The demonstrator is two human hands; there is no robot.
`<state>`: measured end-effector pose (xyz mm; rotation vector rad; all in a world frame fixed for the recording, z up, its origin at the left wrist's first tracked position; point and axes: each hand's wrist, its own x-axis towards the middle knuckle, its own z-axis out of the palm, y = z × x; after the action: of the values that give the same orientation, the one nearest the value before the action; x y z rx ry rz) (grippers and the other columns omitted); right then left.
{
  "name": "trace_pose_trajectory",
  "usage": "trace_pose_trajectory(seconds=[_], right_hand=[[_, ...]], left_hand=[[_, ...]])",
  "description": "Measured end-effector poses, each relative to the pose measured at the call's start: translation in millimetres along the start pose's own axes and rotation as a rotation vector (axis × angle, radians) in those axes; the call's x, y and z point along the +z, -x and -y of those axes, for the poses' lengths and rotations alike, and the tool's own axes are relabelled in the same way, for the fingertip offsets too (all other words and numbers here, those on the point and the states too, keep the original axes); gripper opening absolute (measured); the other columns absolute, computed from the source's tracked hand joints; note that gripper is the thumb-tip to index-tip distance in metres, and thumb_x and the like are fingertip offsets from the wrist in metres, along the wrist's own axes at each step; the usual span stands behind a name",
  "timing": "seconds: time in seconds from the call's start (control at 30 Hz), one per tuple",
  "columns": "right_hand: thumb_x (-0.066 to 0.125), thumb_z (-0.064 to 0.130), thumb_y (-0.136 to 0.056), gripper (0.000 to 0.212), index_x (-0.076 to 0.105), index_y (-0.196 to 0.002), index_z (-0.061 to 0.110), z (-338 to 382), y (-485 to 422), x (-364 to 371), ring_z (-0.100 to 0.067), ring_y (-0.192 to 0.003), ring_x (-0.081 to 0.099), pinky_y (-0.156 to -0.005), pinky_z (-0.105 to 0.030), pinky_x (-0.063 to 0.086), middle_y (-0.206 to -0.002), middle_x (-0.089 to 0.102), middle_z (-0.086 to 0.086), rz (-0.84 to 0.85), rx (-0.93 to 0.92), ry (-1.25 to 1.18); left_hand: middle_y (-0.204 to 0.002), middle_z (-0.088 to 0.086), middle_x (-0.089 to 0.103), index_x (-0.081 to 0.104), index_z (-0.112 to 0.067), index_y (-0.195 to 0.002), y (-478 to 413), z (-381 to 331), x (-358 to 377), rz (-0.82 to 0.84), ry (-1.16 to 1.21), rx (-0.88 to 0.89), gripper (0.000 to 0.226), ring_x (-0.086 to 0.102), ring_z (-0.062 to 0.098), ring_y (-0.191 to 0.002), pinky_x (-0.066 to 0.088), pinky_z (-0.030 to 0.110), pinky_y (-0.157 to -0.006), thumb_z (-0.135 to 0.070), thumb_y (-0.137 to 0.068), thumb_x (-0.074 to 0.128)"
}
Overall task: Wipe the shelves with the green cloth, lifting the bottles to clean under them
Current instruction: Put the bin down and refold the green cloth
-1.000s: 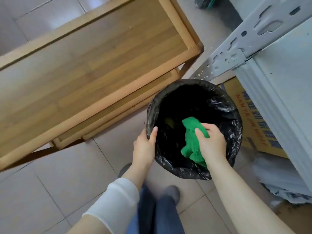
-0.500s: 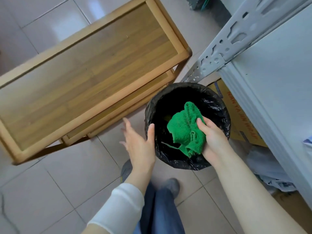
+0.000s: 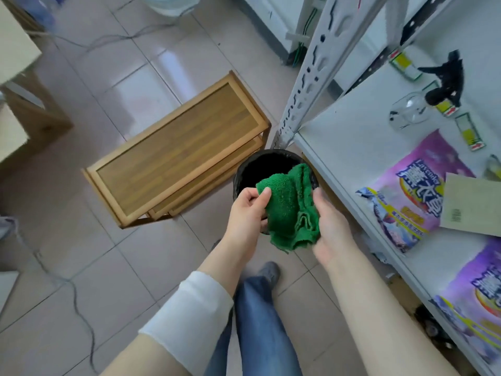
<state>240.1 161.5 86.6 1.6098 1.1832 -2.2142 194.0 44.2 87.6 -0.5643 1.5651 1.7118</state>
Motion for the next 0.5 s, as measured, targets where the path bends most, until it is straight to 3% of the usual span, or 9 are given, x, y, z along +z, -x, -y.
trace_pose_trajectory(seconds=[0.07,0.17,0.27,0.37,0.43,0.5], right_hand=[[0.053,0.055,-0.08,0.052,0.059,-0.116,0.018,11.6,24.5,-1.6,-0.02,-0.112,0.058,-0.099,-0.043,0.045,-0.122,0.062,-0.001,-0.032,-0.093,0.092],[0.059,0.041,-0.083,0.039,0.056,-0.114,0.016,26.2,70.6,-5.5,-0.012,-0.114,0.054,-0.098,-0.029,0.041,-0.123,0.057,0.0,-0.148,-0.332,0.224],[0.067,0.037,-0.076,0.02,0.058,-0.094,0.034,31.1,119.7,-6.7,-0.012,-0.109,0.057,-0.095,-0.028,0.043,-0.112,0.063,0.003,-0.154,-0.572,0.485],[0.077,0.027,-0.068,0.032,0.054,-0.086,0.041,34.7,152.4,8.5,-0.012,-0.099,0.058,-0.088,-0.017,0.044,-0.105,0.062,0.0,-0.106,-0.663,0.604],[0.08,0.022,-0.065,0.036,0.057,-0.09,0.033,40.2,166.5,19.5,-0.015,-0.093,0.059,-0.081,-0.014,0.045,-0.102,0.061,-0.002,-0.184,-0.734,0.644],[0.077,0.02,-0.068,0.031,0.063,-0.096,0.02,47.1,180.6,27.8,-0.02,-0.087,0.061,-0.079,-0.023,0.048,-0.098,0.062,-0.004,-0.256,-0.801,0.674]], left_hand=[[-0.06,-0.001,0.043,0.041,-0.016,-0.071,25.8,-13.4,7.1,-0.03,0.063,-0.012,0.025,0.05,0.002,-0.042,0.044,0.025,-0.051,-0.017,-0.094,0.049],[-0.072,0.003,0.051,0.041,-0.017,-0.068,56.5,-35.2,15.6,-0.078,0.106,0.003,0.027,0.055,0.01,-0.06,0.048,0.027,-0.056,-0.019,-0.093,0.05],[-0.082,0.009,0.053,0.044,-0.017,-0.068,83.8,-56.2,23.7,-0.046,0.09,0.028,0.025,0.057,0.02,-0.076,0.051,0.034,-0.063,-0.017,-0.092,0.053],[-0.078,0.006,0.054,0.047,-0.017,-0.069,108.3,-78.6,28.8,0.015,0.047,0.07,0.023,0.055,0.02,-0.075,0.05,0.036,-0.066,-0.017,-0.09,0.056],[-0.082,0.009,0.056,0.05,-0.017,-0.071,121.5,-95.8,27.9,0.073,0.037,0.093,0.019,0.057,0.024,-0.08,0.051,0.037,-0.068,-0.019,-0.089,0.058],[-0.094,0.016,0.059,0.053,-0.013,-0.078,134.3,-115.5,25.1,0.157,0.023,0.099,0.015,0.061,0.029,-0.094,0.056,0.036,-0.073,-0.023,-0.09,0.056]])
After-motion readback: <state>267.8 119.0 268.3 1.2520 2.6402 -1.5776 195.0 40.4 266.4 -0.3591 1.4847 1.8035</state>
